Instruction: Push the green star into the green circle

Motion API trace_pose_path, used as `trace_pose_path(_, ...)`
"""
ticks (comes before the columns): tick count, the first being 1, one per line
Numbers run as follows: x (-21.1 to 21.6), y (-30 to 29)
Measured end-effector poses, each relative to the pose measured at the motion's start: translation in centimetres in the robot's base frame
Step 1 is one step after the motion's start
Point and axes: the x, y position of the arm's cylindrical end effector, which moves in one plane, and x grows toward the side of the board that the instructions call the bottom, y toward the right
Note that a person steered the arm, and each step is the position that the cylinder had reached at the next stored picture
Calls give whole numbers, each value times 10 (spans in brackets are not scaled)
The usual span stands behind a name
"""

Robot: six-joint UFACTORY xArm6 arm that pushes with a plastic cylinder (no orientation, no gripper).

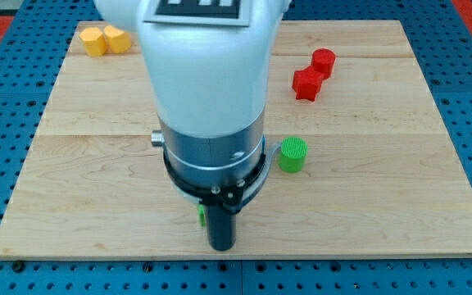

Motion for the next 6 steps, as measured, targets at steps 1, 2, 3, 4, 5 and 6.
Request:
trace_pose_path(1,2,-58)
trace_pose_path(2,-34,-27)
trace_pose_path(3,-72,40)
trace_pose_path(4,-84,76)
trace_pose_path(5,-96,82)
trace_pose_path(6,-144,71)
